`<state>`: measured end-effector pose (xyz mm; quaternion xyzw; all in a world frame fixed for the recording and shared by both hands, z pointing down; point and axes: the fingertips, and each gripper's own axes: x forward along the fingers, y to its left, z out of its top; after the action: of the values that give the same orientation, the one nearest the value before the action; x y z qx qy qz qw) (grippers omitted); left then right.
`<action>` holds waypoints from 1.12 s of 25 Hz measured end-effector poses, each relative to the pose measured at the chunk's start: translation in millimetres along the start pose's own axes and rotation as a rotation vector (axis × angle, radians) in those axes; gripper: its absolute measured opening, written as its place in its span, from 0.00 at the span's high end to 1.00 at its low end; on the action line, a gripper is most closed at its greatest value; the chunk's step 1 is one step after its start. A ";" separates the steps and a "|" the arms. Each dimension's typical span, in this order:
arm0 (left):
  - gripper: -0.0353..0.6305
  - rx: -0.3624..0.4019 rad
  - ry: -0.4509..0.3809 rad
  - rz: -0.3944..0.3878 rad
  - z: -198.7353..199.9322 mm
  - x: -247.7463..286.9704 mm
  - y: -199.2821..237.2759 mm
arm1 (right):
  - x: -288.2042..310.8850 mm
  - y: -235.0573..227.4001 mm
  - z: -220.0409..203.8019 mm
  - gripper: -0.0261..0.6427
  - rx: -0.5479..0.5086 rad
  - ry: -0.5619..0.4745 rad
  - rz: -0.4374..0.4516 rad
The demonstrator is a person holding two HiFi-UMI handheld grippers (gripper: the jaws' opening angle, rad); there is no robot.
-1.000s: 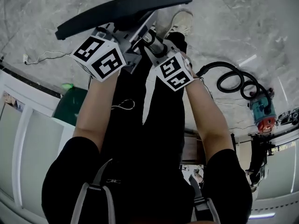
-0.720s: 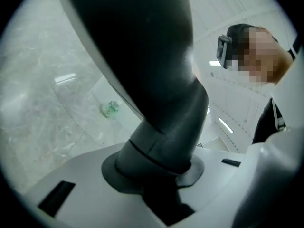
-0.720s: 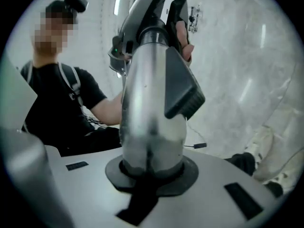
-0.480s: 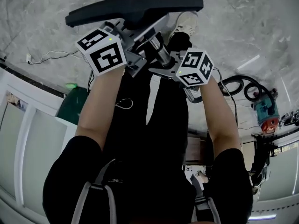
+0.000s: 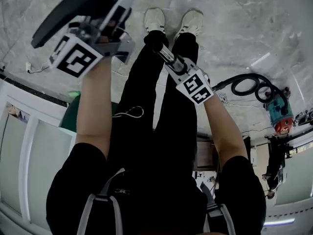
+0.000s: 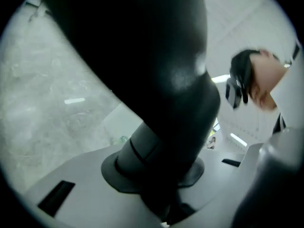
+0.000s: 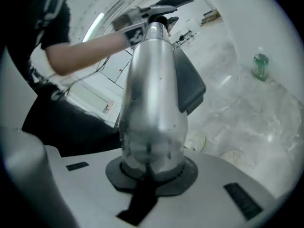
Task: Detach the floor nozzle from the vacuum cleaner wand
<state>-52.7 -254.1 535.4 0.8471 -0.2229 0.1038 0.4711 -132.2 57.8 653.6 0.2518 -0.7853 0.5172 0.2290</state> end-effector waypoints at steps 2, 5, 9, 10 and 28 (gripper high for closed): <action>0.77 0.005 -0.024 -0.025 46.5 -0.3 16.1 | -12.4 3.2 -38.7 0.88 0.007 0.051 -0.002; 0.77 0.092 0.106 -0.005 23.3 7.9 22.4 | -25.7 -28.3 -46.2 0.88 -0.025 0.100 -0.132; 0.77 0.032 0.125 -0.008 -3.4 6.0 22.0 | -30.3 -58.4 -17.0 0.88 -0.078 0.075 -0.200; 0.77 0.012 0.122 -0.012 -7.8 9.1 21.9 | -31.8 -65.9 -13.3 0.88 -0.076 0.070 -0.213; 0.77 -0.033 0.228 -0.018 -53.1 44.3 6.3 | -49.2 -105.1 10.8 0.88 -0.045 -0.016 -0.367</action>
<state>-14.9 -224.5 585.6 0.8238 -0.1621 0.1916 0.5082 -29.0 20.1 692.5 0.3899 -0.7393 0.4469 0.3189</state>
